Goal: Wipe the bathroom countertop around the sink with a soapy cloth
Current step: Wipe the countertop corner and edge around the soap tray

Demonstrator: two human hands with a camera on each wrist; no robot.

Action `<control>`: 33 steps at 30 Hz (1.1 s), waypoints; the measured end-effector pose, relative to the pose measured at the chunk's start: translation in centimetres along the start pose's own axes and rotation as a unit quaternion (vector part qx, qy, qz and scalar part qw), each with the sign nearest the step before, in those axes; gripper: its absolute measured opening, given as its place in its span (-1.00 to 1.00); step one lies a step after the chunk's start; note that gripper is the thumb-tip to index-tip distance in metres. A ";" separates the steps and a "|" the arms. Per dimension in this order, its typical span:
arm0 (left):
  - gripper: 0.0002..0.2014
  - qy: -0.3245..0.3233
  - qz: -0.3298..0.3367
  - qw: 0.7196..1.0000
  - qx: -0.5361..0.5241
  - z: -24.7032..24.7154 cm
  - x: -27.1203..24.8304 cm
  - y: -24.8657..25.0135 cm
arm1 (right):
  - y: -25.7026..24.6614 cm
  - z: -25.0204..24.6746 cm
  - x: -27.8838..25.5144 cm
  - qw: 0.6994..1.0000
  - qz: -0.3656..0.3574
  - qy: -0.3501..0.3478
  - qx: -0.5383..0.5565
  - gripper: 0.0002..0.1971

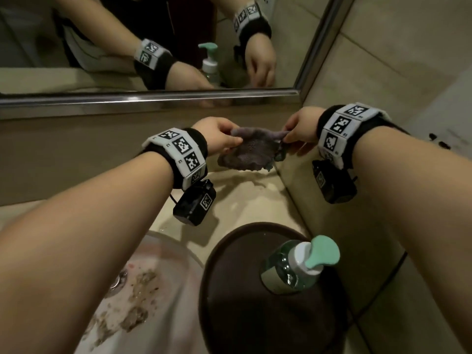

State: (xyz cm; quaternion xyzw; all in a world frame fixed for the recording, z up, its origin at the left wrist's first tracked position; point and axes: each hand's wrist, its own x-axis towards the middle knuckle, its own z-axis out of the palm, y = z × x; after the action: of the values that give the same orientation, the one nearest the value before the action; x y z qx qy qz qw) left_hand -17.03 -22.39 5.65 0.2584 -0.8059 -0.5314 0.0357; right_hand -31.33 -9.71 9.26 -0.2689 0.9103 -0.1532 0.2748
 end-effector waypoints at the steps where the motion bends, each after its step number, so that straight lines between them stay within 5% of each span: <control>1: -0.72 0.001 0.001 1.000 0.003 0.4 0.5 -0.2 | 0.4 0.3 0.5 1.000 0.011 0.000 0.015 -0.84; 4: -0.71 0.002 -0.006 1.000 0.030 1.3 1.7 -0.7 | 1.4 1.2 2.3 0.998 0.031 0.010 0.045 -0.86; 9: -0.66 0.002 0.020 0.995 0.103 2.6 2.9 -1.6 | 2.3 2.4 3.8 0.986 -0.038 0.103 -0.128 -0.69; 14: -0.69 -0.137 -0.022 0.962 0.236 4.2 2.7 -4.4 | 5.0 6.8 4.5 0.952 -0.002 -0.057 -0.300 -0.65; 17: -0.71 -0.128 -0.035 0.942 0.308 4.6 2.9 -6.1 | 5.4 8.0 4.5 0.945 -0.005 -0.072 -0.319 -0.64; 23: -0.22 -0.143 -0.085 0.869 0.465 6.5 3.3 -8.8 | 5.1 10.7 4.4 0.923 -0.115 -0.114 -0.348 -0.36; 26: 0.06 -0.145 -0.139 0.858 0.474 7.4 3.4 -11.0 | 5.2 12.1 4.5 0.900 -0.123 -0.138 -0.395 -0.35; 33: 0.12 -0.162 -0.129 0.853 0.479 7.2 3.5 -11.8 | 6.2 13.7 5.7 0.915 -0.093 -0.145 -0.364 -0.37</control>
State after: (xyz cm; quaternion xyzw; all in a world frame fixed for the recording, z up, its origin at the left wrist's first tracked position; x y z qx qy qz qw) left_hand -17.98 -21.46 -8.56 0.2557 -0.9144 -0.1140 -0.2922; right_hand -29.87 -9.81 -6.79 -0.4531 0.8240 0.2051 0.2713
